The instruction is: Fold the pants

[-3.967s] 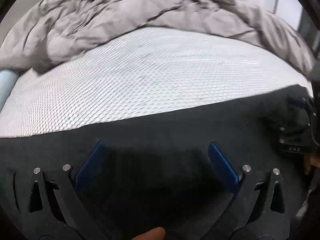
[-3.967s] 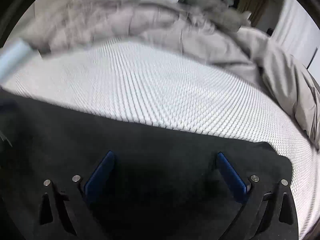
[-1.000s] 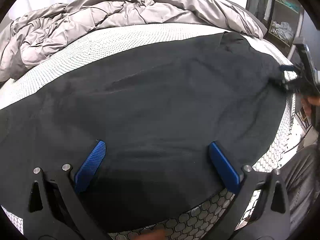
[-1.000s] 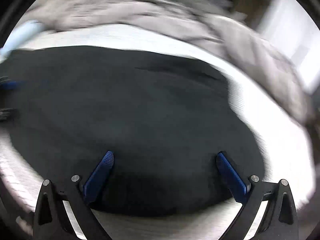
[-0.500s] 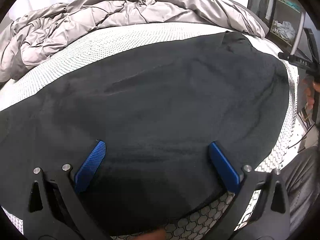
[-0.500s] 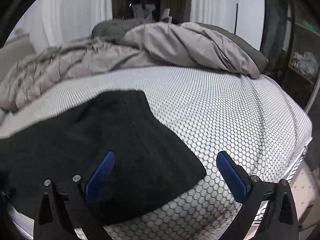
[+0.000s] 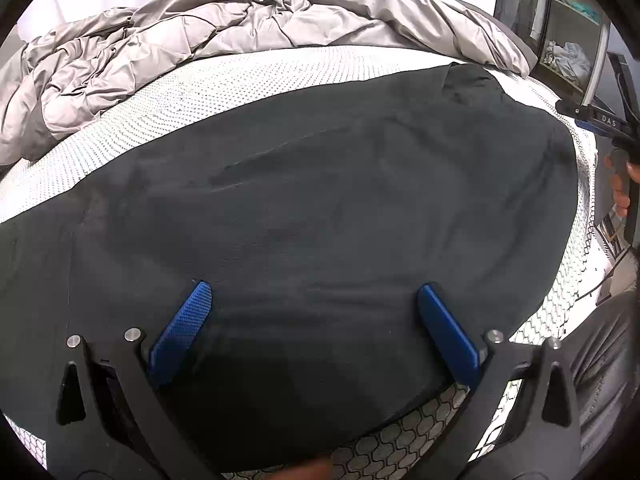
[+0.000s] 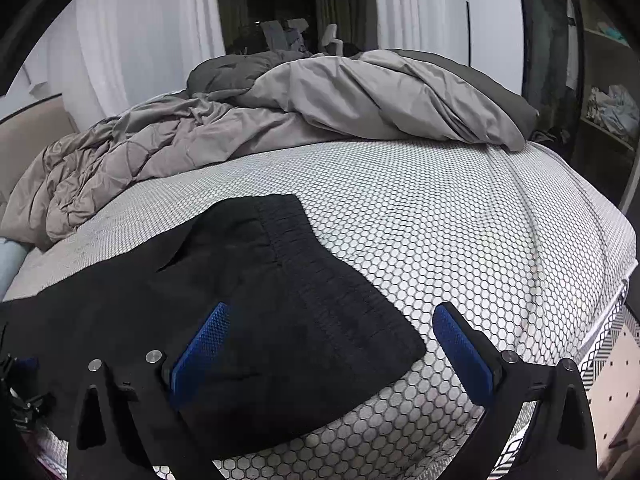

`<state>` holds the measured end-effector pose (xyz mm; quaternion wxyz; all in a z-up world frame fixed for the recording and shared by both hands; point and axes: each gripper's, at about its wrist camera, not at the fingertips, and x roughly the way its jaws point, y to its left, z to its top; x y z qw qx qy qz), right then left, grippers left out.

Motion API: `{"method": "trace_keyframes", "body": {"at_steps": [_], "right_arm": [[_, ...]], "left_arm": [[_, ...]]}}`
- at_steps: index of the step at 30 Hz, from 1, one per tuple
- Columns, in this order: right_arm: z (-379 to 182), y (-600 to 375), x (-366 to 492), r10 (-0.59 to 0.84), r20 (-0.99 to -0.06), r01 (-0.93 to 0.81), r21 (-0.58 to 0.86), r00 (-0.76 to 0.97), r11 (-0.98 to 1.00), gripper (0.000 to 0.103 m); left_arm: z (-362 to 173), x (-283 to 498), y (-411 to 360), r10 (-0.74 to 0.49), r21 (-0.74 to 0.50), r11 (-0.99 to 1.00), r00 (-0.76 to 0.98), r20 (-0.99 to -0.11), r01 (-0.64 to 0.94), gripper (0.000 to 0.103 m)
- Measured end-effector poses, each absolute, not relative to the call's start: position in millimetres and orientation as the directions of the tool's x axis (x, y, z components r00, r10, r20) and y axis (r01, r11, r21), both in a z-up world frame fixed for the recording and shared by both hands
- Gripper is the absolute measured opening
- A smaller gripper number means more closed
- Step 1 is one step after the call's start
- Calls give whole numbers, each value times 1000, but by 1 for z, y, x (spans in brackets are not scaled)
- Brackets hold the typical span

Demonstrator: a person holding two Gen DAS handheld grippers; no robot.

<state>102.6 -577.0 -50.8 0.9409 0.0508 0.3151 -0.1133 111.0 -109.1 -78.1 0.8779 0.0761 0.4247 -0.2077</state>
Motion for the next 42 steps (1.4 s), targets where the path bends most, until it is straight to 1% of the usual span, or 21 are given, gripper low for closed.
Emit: {"method": "trace_keyframes", "body": {"at_steps": [5, 8, 9, 12, 14, 16, 17, 20, 22, 24, 27, 29, 33, 35, 37, 40, 42], "right_arm": [[-53, -567, 106, -169, -609, 215, 3, 775, 977, 103], [-56, -545, 109, -111, -615, 111, -39, 781, 993, 103], [-60, -529, 112, -84, -628, 50, -72, 774, 996, 103], [-74, -496, 124, -62, -677, -45, -139, 734, 989, 103], [-88, -477, 135, -80, -719, -84, -189, 690, 978, 103], [-95, -472, 141, -110, -733, -85, -223, 672, 971, 103], [-96, -474, 143, -102, -738, -85, -211, 667, 974, 103], [-95, -486, 143, -64, -749, -82, -157, 660, 984, 103], [-94, -497, 141, -130, -734, -23, -194, 666, 981, 103], [-93, -511, 141, -171, -731, 33, -199, 660, 979, 103], [-90, -525, 140, -152, -730, 62, -149, 666, 987, 103], [-86, -521, 139, -159, -715, 68, -155, 680, 986, 103], [-74, -513, 137, -88, -682, 29, -98, 726, 995, 103], [-73, -506, 138, -52, -684, -7, -82, 728, 997, 103], [-79, -495, 141, -45, -701, -51, -116, 711, 992, 103], [-95, -481, 148, -113, -735, -78, -221, 669, 972, 103], [-96, -485, 148, -137, -732, -64, -240, 668, 969, 103]], "left_arm": [[-78, 111, -109, -299, -43, 903, 553, -778, 428, 103], [-77, 112, -110, -293, -42, 905, 548, -783, 424, 103], [-75, 113, -110, -291, -46, 907, 543, -788, 419, 103], [-61, 117, -108, -308, -76, 902, 509, -804, 426, 102], [-42, 121, -96, -332, -101, 909, 554, -764, 405, 102], [-34, 131, -82, -325, -120, 923, 577, -749, 365, 102], [-37, 139, -74, -309, -130, 935, 577, -756, 331, 102], [-62, 165, -51, -212, -113, 971, 545, -811, 209, 102], [-78, 174, -39, -144, -74, 986, 532, -835, 152, 102], [-76, 172, -38, -149, -68, 984, 546, -824, 167, 102], [-76, 166, -42, -124, -24, 983, 563, -817, 183, 102], [-76, 165, -46, -118, -17, 983, 569, -814, 181, 102], [-77, 163, -46, -114, -15, 984, 568, -815, 177, 102], [-77, 159, -47, -111, -11, 984, 571, -814, 176, 102], [-78, 159, -47, -113, -13, 984, 571, -813, 177, 102], [-78, 160, -46, -114, -13, 984, 572, -812, 178, 102], [-78, 159, -46, -114, -13, 984, 572, -812, 178, 102]]}}
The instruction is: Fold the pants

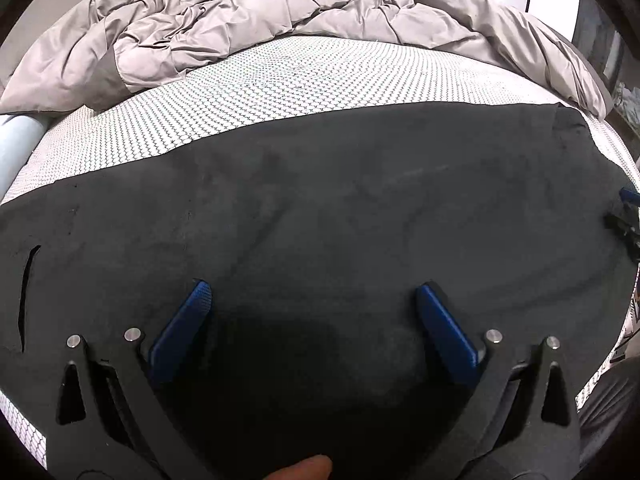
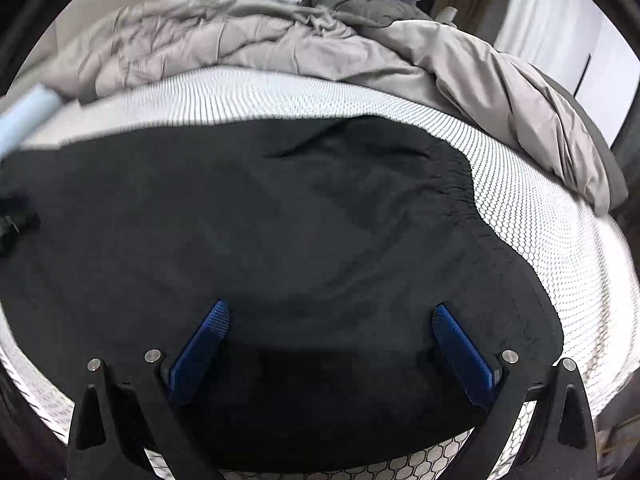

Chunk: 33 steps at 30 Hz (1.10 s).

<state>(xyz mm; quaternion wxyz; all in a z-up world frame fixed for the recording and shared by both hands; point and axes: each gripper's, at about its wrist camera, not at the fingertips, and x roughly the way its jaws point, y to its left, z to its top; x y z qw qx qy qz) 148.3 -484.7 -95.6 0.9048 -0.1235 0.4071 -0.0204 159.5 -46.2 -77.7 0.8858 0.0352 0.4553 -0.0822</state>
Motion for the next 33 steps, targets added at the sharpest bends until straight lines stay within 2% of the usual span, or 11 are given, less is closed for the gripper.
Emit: {"method": "trace_keyframes", "body": {"at_steps": [3, 6, 9, 16, 19, 21, 22, 25, 28, 31, 33], "right_arm": [[-92, -507, 146, -207, -722, 39, -243, 661, 969, 103], [-88, -531, 144, -192, -724, 107, -163, 662, 981, 103], [-80, -528, 141, -201, -697, 110, -173, 688, 979, 103], [-78, -477, 154, -44, -708, -44, -105, 704, 994, 103], [-86, -439, 162, -7, -729, -151, -151, 685, 977, 103], [-92, -429, 168, 56, -763, -222, -116, 644, 968, 103], [-94, -429, 171, 44, -768, -221, -129, 639, 967, 103], [-93, -457, 179, -132, -736, -103, -265, 664, 959, 103], [-92, -519, 185, -384, -680, 189, -345, 625, 919, 103], [-91, -554, 190, -349, -715, 271, -227, 605, 935, 103], [-87, -553, 192, -358, -704, 268, -240, 614, 933, 103]], "left_arm": [[-78, 160, -46, -114, -13, 984, 572, -812, 178, 102], [-78, 161, -45, -114, -12, 984, 571, -813, 179, 102], [-75, 160, -46, -113, -14, 984, 570, -814, 176, 102], [-60, 150, -62, -300, -161, 943, 535, -790, 291, 102], [-70, 151, -77, -259, -103, 945, 516, -817, 310, 102], [-74, 152, -78, -259, -104, 945, 514, -818, 311, 102], [-74, 153, -77, -266, -113, 944, 513, -817, 309, 102], [-75, 151, -71, -265, -115, 946, 518, -814, 302, 102], [-77, 151, -64, -269, -121, 947, 524, -808, 299, 102], [-77, 152, -63, -260, -111, 948, 526, -810, 297, 102], [-74, 152, -63, -241, -105, 955, 523, -817, 276, 102]]}}
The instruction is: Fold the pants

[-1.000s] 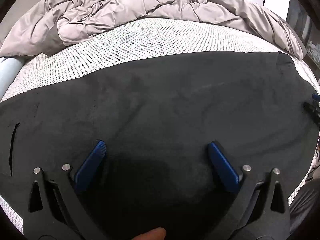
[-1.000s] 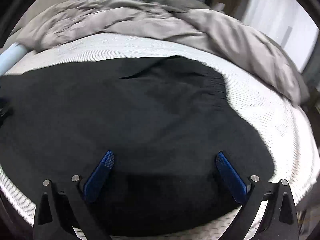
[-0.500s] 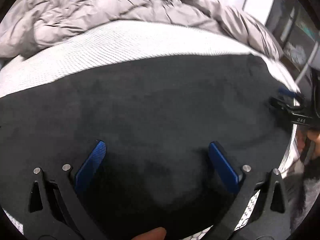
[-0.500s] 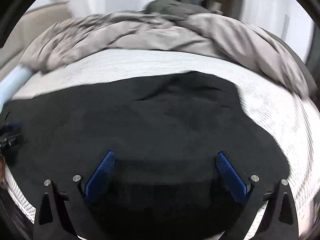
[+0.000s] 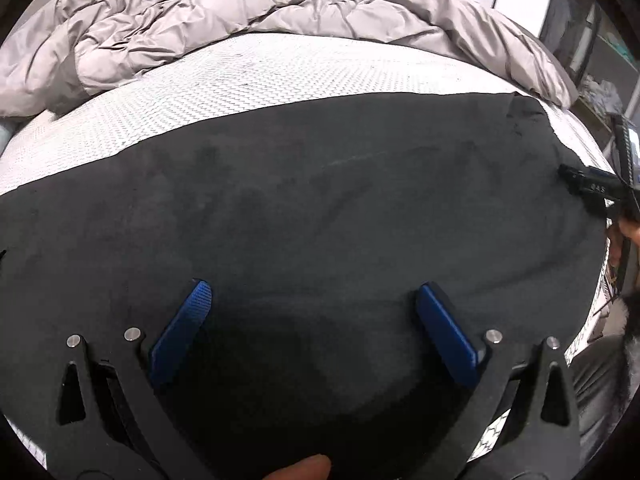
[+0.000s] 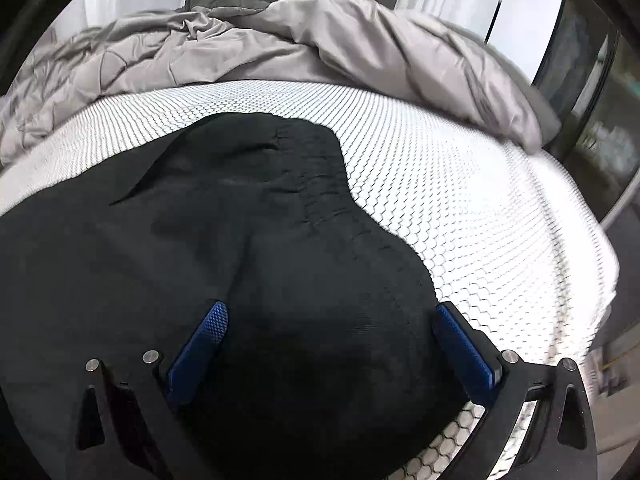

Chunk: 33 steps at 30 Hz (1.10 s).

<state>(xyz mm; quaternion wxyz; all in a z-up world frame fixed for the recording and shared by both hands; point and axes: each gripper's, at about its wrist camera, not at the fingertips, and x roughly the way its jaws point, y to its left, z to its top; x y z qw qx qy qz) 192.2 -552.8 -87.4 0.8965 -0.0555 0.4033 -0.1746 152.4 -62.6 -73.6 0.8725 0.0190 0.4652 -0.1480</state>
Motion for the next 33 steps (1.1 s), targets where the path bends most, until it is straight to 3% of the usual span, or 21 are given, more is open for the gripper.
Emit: {"method": "trace_keyframes", "body": {"at_steps": [3, 5, 12, 15, 18, 21, 26, 29, 33], "right_arm": [[-73, -533, 184, -374, -658, 263, -266, 654, 927, 103], [-62, -507, 176, -280, -658, 181, -216, 699, 960, 103], [-96, -427, 240, -15, -817, -170, -138, 576, 976, 103], [-102, -443, 249, -50, -824, -144, -158, 564, 977, 103], [-94, -503, 259, -219, -789, 38, -241, 574, 970, 102], [-94, -542, 258, -282, -773, 165, -228, 568, 960, 102], [-89, -532, 248, -350, -714, 155, -326, 607, 933, 103], [-74, -513, 233, -301, -682, 118, -302, 666, 946, 103], [-69, -467, 245, -52, -737, -36, -103, 674, 994, 103]], "left_arm": [[-55, 146, -60, -244, -109, 958, 550, -799, 265, 102], [-42, 149, -59, -258, -112, 954, 573, -778, 278, 102], [-57, 220, -74, -200, -81, 963, 475, -857, 258, 102], [-74, 230, -65, -189, -95, 969, 441, -878, 227, 102], [-73, 231, -51, -191, -112, 975, 459, -868, 194, 102], [-73, 230, -44, -185, -113, 977, 461, -868, 179, 102], [-66, 225, -45, -141, -75, 985, 481, -865, 154, 102], [-47, 211, -49, -191, -123, 979, 526, -828, 162, 102], [-43, 236, -70, -184, -112, 980, 540, -821, 163, 102]]}}
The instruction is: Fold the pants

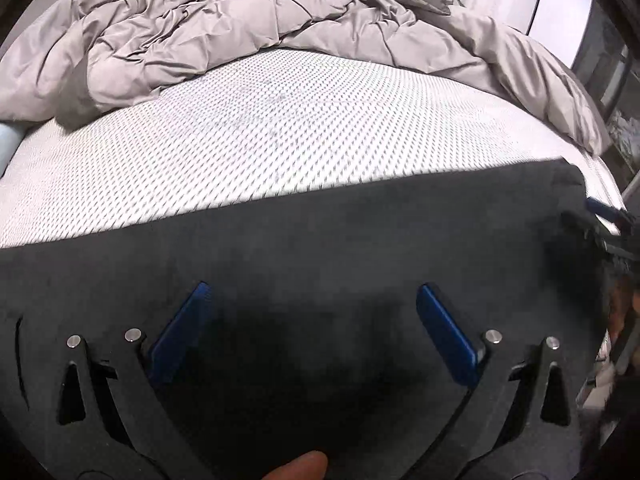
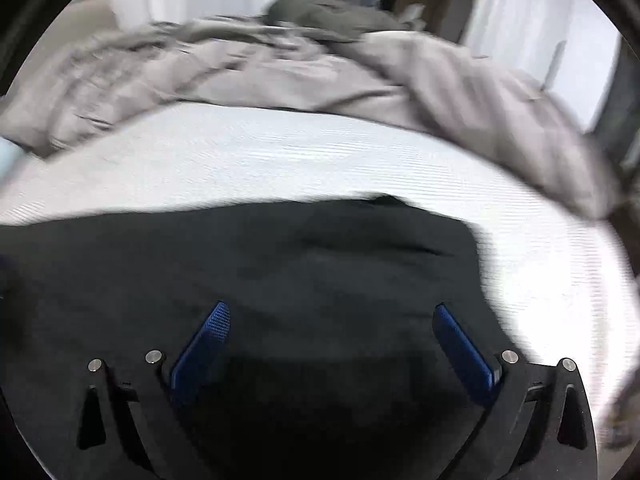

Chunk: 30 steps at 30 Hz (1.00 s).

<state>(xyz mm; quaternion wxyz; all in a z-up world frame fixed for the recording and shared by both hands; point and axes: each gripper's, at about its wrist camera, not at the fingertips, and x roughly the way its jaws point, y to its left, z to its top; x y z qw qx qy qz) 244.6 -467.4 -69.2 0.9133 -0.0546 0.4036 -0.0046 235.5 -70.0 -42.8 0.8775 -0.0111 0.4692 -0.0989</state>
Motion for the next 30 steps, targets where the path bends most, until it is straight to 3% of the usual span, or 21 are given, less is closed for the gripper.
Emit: {"method": "trace_keyframes", "body": {"at_steps": [2, 6, 8, 10, 12, 14, 17, 20, 22, 25, 27, 30], "right_arm": [[-77, -433, 260, -4, -756, -112, -102, 655, 988, 103], [-104, -403, 290, -50, -811, -192, -197, 582, 961, 103], [-106, -429, 293, -125, -806, -103, -225, 579, 969, 103], [-103, -482, 296, -337, -754, 112, -334, 564, 936, 103], [-98, -522, 290, -400, -746, 249, -313, 533, 916, 103], [-89, -545, 276, -369, -761, 299, -238, 533, 924, 103], [-68, -530, 253, -322, -721, 222, -233, 614, 947, 103], [-64, -503, 232, -153, -710, 71, -144, 687, 987, 103], [-76, -474, 224, 0, -753, -80, -69, 658, 994, 103], [-106, -418, 219, -62, -817, -195, -210, 573, 958, 103], [-119, -396, 219, -155, -794, -222, -343, 588, 913, 103], [-117, -404, 224, -142, -820, -194, -294, 555, 936, 103]], "left_arm": [[-54, 254, -76, -166, -121, 985, 516, -840, 120, 102], [-77, 266, -70, -148, -129, 989, 476, -867, 73, 102], [-74, 265, -66, -164, -141, 986, 480, -862, 84, 102], [-74, 265, -57, -156, -140, 988, 489, -858, 70, 102], [-75, 265, -48, -185, -179, 982, 491, -851, 58, 102], [-71, 263, -43, -212, -210, 976, 503, -838, 62, 102], [-63, 255, -48, -260, -226, 966, 506, -822, 129, 102], [-60, 248, -43, -180, -146, 983, 498, -848, 107, 102], [-62, 243, -20, -168, -165, 985, 488, -856, 49, 102], [-67, 234, 23, -161, -188, 982, 487, -859, -8, 102], [-67, 225, 48, -146, -177, 984, 499, -854, -15, 102], [-62, 207, 81, -56, -101, 993, 498, -865, -64, 102]]}}
